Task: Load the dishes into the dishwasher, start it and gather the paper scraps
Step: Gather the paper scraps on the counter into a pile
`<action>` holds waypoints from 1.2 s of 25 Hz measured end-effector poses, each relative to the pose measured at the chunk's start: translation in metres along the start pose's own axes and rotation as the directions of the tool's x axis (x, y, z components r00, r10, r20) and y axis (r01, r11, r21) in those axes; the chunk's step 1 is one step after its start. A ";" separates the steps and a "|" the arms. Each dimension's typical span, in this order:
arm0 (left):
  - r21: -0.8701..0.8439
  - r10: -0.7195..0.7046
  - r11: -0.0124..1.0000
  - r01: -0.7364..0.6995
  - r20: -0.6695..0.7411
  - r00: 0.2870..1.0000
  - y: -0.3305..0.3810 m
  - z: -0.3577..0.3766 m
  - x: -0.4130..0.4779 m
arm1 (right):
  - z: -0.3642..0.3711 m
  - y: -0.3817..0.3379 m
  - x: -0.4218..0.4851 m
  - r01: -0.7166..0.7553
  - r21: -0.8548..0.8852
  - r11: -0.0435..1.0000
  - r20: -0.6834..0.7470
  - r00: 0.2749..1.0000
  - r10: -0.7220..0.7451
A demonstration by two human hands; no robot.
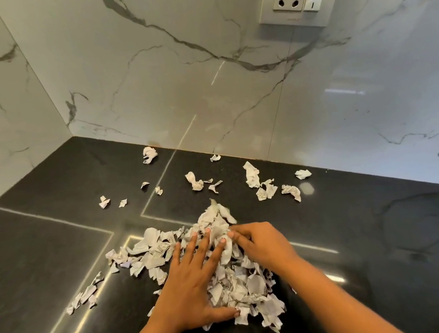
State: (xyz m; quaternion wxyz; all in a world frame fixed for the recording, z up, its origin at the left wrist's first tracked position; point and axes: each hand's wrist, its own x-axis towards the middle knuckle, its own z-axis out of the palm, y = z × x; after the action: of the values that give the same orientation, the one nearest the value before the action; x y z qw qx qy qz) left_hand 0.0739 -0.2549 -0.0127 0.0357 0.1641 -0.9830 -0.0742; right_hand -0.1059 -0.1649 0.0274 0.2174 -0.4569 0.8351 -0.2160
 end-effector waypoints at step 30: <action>-0.025 -0.023 0.999 0.023 0.023 0.999 -0.002 0.001 0.008 | 0.007 0.059 0.057 0.118 -0.069 0.991 -0.320 0.938 -0.134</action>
State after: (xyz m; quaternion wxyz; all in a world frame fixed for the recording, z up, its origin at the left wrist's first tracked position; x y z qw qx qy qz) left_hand 0.0667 -0.2592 -0.0137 0.0258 0.1740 -0.9804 -0.0888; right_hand -0.1693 -0.1860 -0.0212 0.0519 -0.4730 0.8333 -0.2813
